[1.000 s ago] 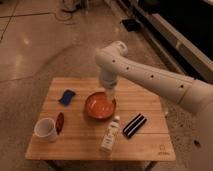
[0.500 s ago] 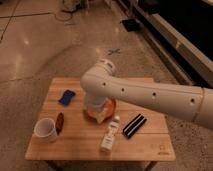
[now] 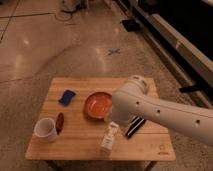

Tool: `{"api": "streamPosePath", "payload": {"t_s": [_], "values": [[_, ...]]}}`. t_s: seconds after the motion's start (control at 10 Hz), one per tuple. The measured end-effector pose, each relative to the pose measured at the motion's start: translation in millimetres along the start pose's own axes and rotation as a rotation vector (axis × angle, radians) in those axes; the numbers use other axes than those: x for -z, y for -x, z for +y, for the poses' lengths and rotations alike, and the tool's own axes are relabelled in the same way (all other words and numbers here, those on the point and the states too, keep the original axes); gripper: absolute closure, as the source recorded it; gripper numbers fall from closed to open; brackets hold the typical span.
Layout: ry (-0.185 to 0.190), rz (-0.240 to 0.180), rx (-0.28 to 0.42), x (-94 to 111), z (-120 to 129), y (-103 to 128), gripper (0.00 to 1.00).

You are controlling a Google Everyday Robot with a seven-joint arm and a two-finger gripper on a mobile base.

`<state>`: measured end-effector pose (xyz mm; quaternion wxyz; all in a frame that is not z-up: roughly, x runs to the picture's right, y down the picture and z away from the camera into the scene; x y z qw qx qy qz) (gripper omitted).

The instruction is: Move the arm in a circular motion

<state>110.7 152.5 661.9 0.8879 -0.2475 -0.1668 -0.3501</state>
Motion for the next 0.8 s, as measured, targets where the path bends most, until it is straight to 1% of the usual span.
{"api": "streamPosePath", "payload": {"t_s": [0.2,0.3,0.4,0.6,0.7,0.8], "values": [[0.027,0.025,-0.152,-7,27,-67,0.35],[0.046,0.039,-0.253,-14,32,-108,0.35],[0.050,0.038,-0.327,-20,22,-135,0.35],[0.065,0.023,-0.439,-31,-4,-170,0.35],[0.071,0.020,-0.471,-35,-11,-179,0.35],[0.073,0.018,-0.484,-37,-14,-183,0.35]]}}
